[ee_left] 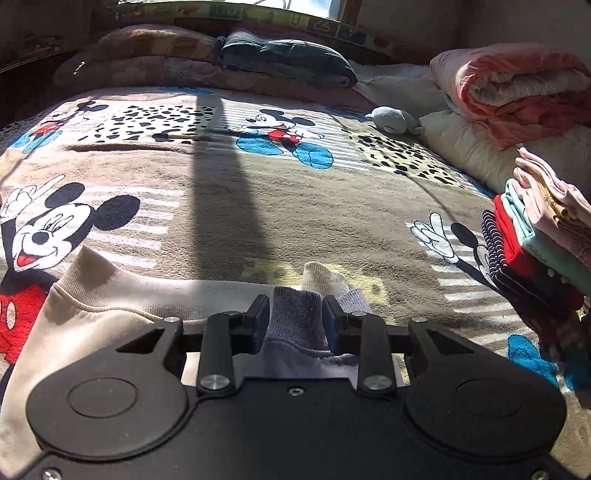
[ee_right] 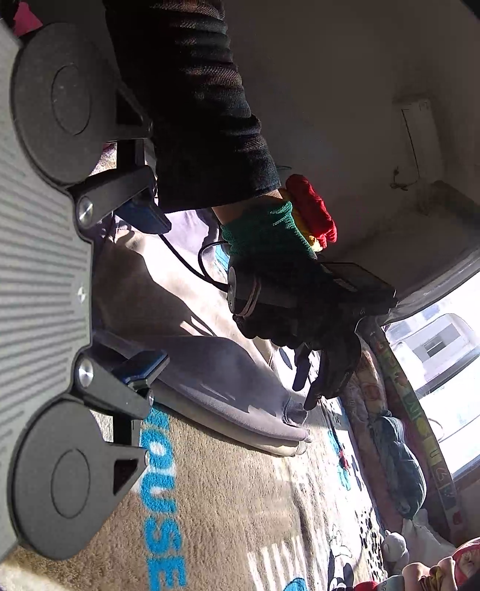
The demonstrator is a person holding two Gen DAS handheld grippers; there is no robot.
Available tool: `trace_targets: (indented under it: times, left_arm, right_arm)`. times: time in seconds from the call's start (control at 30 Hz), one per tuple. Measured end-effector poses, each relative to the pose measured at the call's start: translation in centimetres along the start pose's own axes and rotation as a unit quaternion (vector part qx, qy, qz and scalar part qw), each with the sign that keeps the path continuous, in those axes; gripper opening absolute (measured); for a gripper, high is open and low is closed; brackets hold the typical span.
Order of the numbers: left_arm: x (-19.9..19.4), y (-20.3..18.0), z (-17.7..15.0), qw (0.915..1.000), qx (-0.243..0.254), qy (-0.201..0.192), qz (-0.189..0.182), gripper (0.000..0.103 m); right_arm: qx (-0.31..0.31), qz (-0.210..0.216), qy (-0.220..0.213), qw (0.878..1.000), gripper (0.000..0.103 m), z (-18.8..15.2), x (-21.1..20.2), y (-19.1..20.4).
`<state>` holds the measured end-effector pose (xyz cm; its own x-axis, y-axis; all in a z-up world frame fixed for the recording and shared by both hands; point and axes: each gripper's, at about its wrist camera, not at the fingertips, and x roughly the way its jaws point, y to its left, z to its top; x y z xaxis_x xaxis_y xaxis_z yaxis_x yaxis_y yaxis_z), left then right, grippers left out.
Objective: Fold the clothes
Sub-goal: 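Lay the sleeve on the cream body and open the left tool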
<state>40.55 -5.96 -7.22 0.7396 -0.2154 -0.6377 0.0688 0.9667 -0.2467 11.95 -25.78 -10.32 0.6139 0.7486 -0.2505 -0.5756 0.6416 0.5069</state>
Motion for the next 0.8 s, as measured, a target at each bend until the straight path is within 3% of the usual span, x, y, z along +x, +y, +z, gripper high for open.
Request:
trace_targets:
  times: [0.07,0.13,0.17,0.2,0.27,0.33,0.43,0.6,0.67,0.8]
  left_arm:
    - [0.9,0.8,0.0,0.9995,-0.019,0.025,-0.004,0.035]
    - [0.4,1.2,0.2,0.9994,-0.027,0.016,-0.013,0.034]
    - [0.1,1.4,0.2,0.9993,-0.031,0.010,-0.017,0.010]
    - [-0.2,1.6,0.3,0.9992,-0.035,0.004,-0.022,0.005]
    - [-0.9,1.9,0.4,0.9986,-0.042,-0.008,-0.030,0.005]
    - [-0.6,1.7,0.7,0.9995,-0.028,-0.005,-0.014,0.005]
    - [1.0,1.2,0.4,0.9993,0.003,0.031,-0.022,0.007]
    - [-1.3,0.3,-0.4,0.9977,0.061,-0.028,-0.001,0.008]
    - [-2.4,-0.6,-0.8,0.9948,0.091,-0.039,-0.024,0.008]
    - [-1.0,-4.1,-1.8,0.9854,0.162,0.001,-0.051,0.008]
  right_arm:
    - [-0.010,0.000,0.008,1.000,0.070,-0.1,0.7,0.4]
    - [-0.010,-0.009,0.022,1.000,0.070,-0.3,1.6,0.4]
    - [-0.009,-0.014,0.029,0.999,0.070,-0.4,2.1,0.4]
    - [-0.005,-0.017,0.035,0.999,0.070,-0.4,2.4,0.2]
    - [0.009,-0.023,0.044,0.999,0.070,-0.4,3.0,-0.3]
    - [0.021,-0.022,0.046,0.998,0.070,-0.4,3.2,-0.8]
    - [0.038,-0.018,0.047,0.998,0.070,-0.5,3.4,-1.4]
    - [0.051,-0.015,0.049,0.997,0.070,-0.4,3.7,-2.0]
    - [0.052,-0.014,0.050,0.997,0.070,-0.4,3.7,-2.2]
    - [0.060,-0.010,0.051,0.997,0.070,-0.5,4.1,-2.6]
